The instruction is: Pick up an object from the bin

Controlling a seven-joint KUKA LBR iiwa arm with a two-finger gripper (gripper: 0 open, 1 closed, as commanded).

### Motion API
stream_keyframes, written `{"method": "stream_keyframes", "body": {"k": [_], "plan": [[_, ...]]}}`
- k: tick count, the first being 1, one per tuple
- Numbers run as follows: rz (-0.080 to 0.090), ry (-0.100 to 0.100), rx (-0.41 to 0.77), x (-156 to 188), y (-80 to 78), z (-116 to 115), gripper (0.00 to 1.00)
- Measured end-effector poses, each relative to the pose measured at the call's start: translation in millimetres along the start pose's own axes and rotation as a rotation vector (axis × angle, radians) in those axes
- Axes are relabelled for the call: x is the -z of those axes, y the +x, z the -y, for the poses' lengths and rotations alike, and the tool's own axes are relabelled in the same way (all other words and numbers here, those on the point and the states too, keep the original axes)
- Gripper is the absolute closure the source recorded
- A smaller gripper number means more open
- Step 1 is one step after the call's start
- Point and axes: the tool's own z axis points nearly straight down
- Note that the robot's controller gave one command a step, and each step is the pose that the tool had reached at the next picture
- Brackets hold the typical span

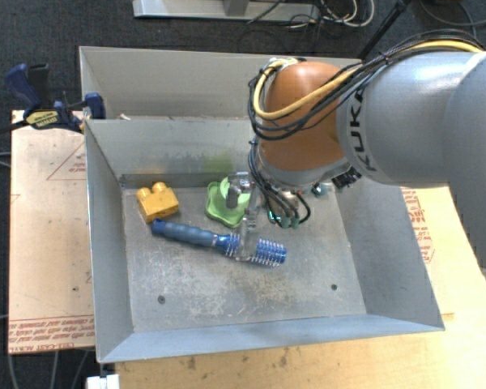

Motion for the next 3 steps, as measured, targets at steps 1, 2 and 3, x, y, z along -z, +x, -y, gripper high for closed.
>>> {"method": "stream_keyframes", "body": {"k": [1, 2, 3], "plan": [[0.011, -0.002, -0.140, -62, -0.5, -1, 0.00], [0.005, -0.002, -0.407, -94, 10.4, -3, 0.00], [0.007, -0.002, -0.406, -94, 10.0, -3, 0.00]]}}
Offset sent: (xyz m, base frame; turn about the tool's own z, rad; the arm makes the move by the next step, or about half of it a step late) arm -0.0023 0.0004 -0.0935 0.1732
